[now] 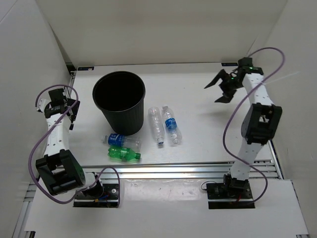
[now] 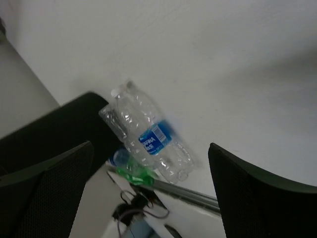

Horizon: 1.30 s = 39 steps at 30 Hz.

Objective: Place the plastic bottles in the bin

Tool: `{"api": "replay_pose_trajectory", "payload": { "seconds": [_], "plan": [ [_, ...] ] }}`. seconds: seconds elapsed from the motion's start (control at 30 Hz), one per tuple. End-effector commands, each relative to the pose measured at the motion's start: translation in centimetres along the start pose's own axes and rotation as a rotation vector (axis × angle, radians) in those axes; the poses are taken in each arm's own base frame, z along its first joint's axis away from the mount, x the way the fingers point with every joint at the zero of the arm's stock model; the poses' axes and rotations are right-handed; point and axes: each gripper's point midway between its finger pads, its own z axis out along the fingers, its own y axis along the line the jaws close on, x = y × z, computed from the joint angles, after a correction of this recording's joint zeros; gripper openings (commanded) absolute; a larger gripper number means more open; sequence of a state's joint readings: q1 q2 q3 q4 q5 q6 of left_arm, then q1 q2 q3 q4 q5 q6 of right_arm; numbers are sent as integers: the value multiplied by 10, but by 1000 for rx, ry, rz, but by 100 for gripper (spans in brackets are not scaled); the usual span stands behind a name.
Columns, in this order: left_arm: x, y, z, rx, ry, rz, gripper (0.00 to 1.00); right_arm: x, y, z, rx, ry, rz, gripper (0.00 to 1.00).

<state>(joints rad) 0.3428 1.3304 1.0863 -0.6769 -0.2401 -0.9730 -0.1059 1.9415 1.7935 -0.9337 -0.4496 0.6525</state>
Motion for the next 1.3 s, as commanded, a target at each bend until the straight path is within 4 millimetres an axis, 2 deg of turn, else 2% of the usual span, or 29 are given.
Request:
{"api": "replay_pose_trajectory", "payload": {
  "seconds": [0.0,0.07,0.1,0.13,0.17,0.2,0.27,0.33,0.4,0.47,0.57,0.63,0.67,0.77,0.83,0.93,1.0,1.07,1.17,1.2,1.27],
  "plan": [
    [7,-20,-15,105,53,-31,100,43,57,21,-240,237,-245,100],
    [16,-20,-21,133,92,-41,100,68,73,42,-287,318,-391,100],
    [21,-18,-20,131,108,-39,100,72,78,46,-284,336,-398,100],
    [24,-19,-23,148,126,-39,100,73,74,61,-263,355,-391,100],
    [32,-13,-20,135,148,-46,100,83,73,72,-243,383,-384,100],
    [34,-13,-24,150,160,-47,100,86,63,91,-204,411,-357,100],
    [40,-14,-28,169,186,-46,100,91,68,101,-204,429,-387,100],
    [43,-16,-30,181,204,-46,100,96,60,116,-185,460,-372,100],
    [47,-17,-28,182,229,-44,100,110,47,132,-143,502,-370,100],
    [46,-19,-27,184,228,-33,100,125,43,141,-113,535,-402,100],
    [42,-23,-25,180,219,-34,100,139,32,153,-83,573,-407,100],
    [45,-32,-21,185,256,-58,100,155,28,166,-64,614,-416,100],
    [54,-32,-22,185,307,-68,100,161,25,171,-55,630,-417,100],
    [60,-42,-17,185,364,-102,100,179,33,173,-58,651,-455,100],
    [55,-49,-16,196,358,-92,100,186,33,175,-56,660,-465,100],
    [53,-53,-13,200,355,-69,97,193,20,181,-16,682,-455,100],
    [55,-54,-15,206,368,-78,97,193,13,183,4,675,-459,95],
    [60,-51,-12,192,388,-89,97,198,1,181,31,688,-446,88],
    [61,-49,-13,191,388,-90,97,193,0,177,36,667,-439,69],
    [60,-48,-12,187,380,-89,97,187,0,172,41,643,-443,59],
    [58,-46,-13,181,371,-89,97,174,-2,165,67,596,-437,51]
  ]
}}
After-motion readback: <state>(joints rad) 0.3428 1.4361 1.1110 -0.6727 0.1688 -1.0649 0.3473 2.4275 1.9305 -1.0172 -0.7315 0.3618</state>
